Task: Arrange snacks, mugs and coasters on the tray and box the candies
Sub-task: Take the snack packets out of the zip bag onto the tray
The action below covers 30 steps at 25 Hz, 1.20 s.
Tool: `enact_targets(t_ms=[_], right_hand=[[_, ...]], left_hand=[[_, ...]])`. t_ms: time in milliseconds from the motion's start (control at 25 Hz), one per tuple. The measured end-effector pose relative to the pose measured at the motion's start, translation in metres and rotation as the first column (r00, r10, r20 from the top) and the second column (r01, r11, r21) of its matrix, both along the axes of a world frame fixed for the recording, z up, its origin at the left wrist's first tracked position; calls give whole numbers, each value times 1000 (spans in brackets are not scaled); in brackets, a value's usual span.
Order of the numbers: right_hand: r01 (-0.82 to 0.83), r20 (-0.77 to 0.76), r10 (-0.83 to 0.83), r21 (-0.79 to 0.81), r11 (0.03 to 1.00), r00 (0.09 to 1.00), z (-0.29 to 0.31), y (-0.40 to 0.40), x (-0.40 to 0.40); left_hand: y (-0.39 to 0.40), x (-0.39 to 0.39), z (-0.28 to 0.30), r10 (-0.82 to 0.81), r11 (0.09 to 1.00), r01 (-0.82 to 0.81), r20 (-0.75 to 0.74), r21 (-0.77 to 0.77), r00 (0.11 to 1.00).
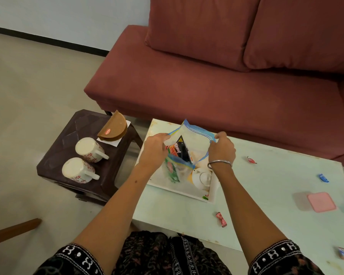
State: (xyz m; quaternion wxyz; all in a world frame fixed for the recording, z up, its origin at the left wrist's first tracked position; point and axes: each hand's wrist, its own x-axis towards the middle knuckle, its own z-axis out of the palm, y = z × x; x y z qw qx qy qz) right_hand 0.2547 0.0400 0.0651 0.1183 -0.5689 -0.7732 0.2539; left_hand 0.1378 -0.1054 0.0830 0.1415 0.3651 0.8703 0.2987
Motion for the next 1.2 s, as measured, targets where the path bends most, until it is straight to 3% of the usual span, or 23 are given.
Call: enact_targets(t_ms=[80,160,280,400,560,760,920,1000,1080,1200], right_hand=[[-87,-106,99,110,990,989,0,-13,-5],[-229,-99,242,126,965,965,-4,-24,-12],[-376,168,406,-186,908,898,-15,-35,-24],[-320,299,437,-366,874,848,-29,-47,-23],[-209,271,351,-439,874,896,-48,-54,-10],[-192,290,291,-324,926,912,-44,-60,-11],[-312,261,356,-196,930,897,10,-51,-27],[-295,160,308,-97,950,938,56,-42,-22],[-178,-25,179,25,984,984,105,-31,-6],[-60,-167,87,159,985,982,158,-7,30]], left_hand=[[3,4,0,23,1000,-22,20,-14,1000],[2,8,0,31,999,-31,31,-17,999],[-3,17,4,19,1000,-18,54,-20,998],[-11,27,10,7,1000,-6,70,-12,998],[-22,38,14,-43,999,44,70,-13,997],[-27,43,15,-36,998,39,84,-42,996],[-22,39,21,16,997,-9,78,-80,997],[-20,33,20,59,995,-52,72,-90,996],[-15,27,21,119,987,-112,58,-114,991],[-8,22,24,150,982,-147,16,-117,989]])
